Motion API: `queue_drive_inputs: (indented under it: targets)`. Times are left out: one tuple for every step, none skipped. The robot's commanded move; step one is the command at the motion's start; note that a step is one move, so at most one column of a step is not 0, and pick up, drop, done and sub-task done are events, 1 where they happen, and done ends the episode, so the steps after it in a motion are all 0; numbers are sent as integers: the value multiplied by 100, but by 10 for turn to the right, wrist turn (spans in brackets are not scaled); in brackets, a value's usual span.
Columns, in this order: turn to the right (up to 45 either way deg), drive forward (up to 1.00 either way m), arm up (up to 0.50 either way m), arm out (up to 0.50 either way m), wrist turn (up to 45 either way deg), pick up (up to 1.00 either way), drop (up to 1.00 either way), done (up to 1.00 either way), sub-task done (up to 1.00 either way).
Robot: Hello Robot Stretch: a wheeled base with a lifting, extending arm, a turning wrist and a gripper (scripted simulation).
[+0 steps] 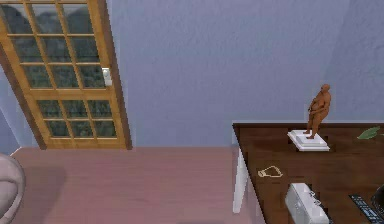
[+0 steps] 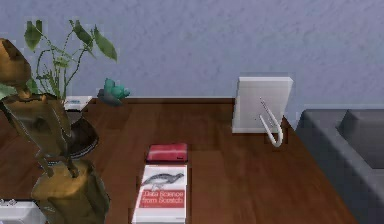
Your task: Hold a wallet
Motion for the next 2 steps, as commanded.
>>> queue_drive_inputs:
  targets:
    - [0, 0, 50, 0, 0, 0, 0, 0, 0]
    - [0, 0, 38, 0, 0, 0, 0, 0, 0]
